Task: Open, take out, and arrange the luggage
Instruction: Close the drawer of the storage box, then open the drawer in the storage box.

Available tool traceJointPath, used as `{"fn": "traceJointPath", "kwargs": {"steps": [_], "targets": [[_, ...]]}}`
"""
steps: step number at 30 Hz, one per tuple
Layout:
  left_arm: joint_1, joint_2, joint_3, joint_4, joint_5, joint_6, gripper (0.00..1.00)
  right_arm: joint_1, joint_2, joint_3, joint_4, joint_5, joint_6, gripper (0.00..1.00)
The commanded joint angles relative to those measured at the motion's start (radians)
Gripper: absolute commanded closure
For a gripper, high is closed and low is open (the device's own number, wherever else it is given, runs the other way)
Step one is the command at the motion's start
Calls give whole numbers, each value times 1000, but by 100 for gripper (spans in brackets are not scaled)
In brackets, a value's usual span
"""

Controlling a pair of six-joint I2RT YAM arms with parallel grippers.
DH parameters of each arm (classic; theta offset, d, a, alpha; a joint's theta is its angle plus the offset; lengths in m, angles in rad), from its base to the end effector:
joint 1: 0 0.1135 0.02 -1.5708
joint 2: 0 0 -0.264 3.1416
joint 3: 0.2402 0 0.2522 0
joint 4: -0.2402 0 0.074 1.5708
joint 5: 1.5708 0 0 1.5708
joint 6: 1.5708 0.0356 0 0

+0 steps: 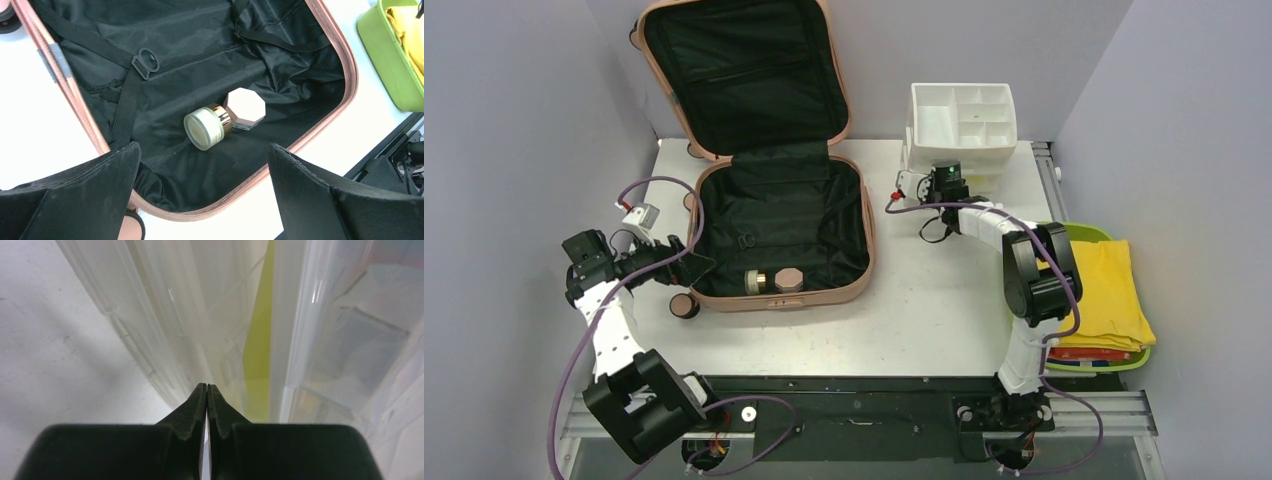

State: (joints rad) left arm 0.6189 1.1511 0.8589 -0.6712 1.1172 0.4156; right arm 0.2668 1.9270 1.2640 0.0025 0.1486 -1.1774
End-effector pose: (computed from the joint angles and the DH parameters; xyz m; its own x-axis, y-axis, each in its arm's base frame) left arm 0.1940 0.0989 0.2679 -0.5458 -0.1716 -0.8202 0.4198 0.7912 -0.4448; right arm 0.4145 0.1078 0.1904 -0.0902 -0.9716 -0.2188 -0.6033 0.2281 -0.7642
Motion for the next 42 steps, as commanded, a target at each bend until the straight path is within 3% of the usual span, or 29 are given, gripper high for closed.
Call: {"fn": "traceJointPath", "kwargs": {"steps": [1, 3, 5, 6, 7, 8, 10, 12, 17, 22, 30, 38, 41, 42], "targets": [[-119, -13, 39, -9, -66, 41, 4, -20, -139, -45, 8, -34, 144, 100], [-240, -26, 65, 10, -162, 31, 4, -37, -244, -67, -59, -65, 246, 100], [-383, -34, 100, 41, -275, 9, 4, -73, -341, -92, -124, -149, 370, 84], [-437, -27, 116, 61, -352, 3, 4, -107, -373, -109, -162, -234, 415, 69], [-537, -18, 158, 69, -383, -9, 4, -131, -440, -115, -177, -277, 510, 63], [-574, 8, 179, 100, -435, -35, 4, -181, -470, -129, -203, -374, 601, 47], [-708, 71, 247, 168, -461, -79, 4, -263, -547, -142, -220, -509, 726, 25], [-810, 147, 312, 253, -457, -127, 4, -343, -595, -148, -203, -601, 856, 18], [-1007, 385, 488, 449, -410, -251, 4, -518, -529, -84, -155, -782, 1170, 17], [-1090, 696, 705, 579, -359, -476, 4, -652, -352, 10, -93, -867, 1470, 17], [-1151, 1036, 1059, 554, -299, -632, 4, -686, -88, 167, -133, -771, 1603, 19], [-1192, 1214, 1203, 670, -231, -754, 4, -686, 84, 333, -228, -703, 1723, 40], [-1198, 1256, 1221, 716, -235, -784, 4, -684, 127, 377, -235, -703, 1751, 63], [-1199, 1263, 1224, 718, -253, -787, 4, -683, 144, 397, -240, -696, 1754, 65]]}}
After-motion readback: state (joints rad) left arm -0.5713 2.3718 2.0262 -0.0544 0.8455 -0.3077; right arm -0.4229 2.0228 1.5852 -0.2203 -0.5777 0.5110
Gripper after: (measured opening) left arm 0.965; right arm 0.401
